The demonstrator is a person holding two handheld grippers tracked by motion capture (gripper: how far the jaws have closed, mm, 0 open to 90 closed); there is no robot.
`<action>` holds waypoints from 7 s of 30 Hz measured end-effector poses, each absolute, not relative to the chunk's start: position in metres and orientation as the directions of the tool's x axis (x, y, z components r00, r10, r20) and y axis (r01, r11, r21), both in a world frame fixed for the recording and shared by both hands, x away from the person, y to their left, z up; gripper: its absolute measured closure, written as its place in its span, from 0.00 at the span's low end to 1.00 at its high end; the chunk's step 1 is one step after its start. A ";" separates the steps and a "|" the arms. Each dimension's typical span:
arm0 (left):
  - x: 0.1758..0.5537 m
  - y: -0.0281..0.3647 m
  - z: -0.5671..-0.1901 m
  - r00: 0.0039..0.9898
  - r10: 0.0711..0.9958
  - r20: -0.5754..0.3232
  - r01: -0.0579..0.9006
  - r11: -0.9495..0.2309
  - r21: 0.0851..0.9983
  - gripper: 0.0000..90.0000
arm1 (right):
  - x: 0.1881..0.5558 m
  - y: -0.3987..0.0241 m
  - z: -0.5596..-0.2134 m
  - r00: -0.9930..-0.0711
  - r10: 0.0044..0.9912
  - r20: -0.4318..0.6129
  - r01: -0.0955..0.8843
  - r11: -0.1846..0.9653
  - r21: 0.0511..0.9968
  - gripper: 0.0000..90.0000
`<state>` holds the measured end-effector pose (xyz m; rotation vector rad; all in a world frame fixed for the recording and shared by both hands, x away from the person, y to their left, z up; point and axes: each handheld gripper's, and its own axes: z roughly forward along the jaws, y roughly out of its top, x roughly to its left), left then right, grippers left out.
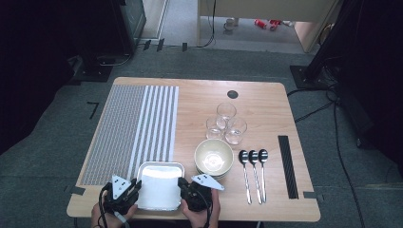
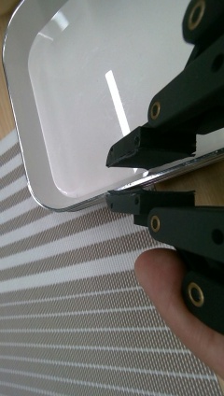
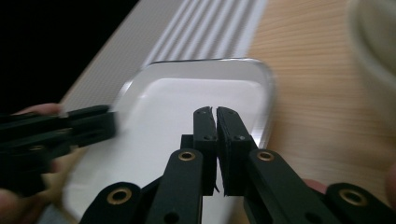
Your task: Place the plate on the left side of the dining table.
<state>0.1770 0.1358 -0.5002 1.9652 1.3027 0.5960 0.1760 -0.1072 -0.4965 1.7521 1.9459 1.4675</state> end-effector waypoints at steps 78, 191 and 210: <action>0.169 0.137 -0.487 0.387 0.922 -0.013 0.549 -0.219 0.807 0.75 | 0.154 -0.102 -0.480 -0.105 0.949 0.298 0.564 -0.190 0.804 1.00; 0.229 0.195 -0.444 0.243 0.953 -0.179 0.533 0.023 0.846 0.98 | 0.231 -0.032 -0.454 -0.173 0.922 0.346 0.589 -0.184 0.787 0.98; 0.268 0.211 -0.438 0.217 0.960 -0.177 0.528 0.037 0.849 0.99 | 0.276 -0.016 -0.452 -0.165 0.911 0.377 0.630 -0.197 0.752 0.97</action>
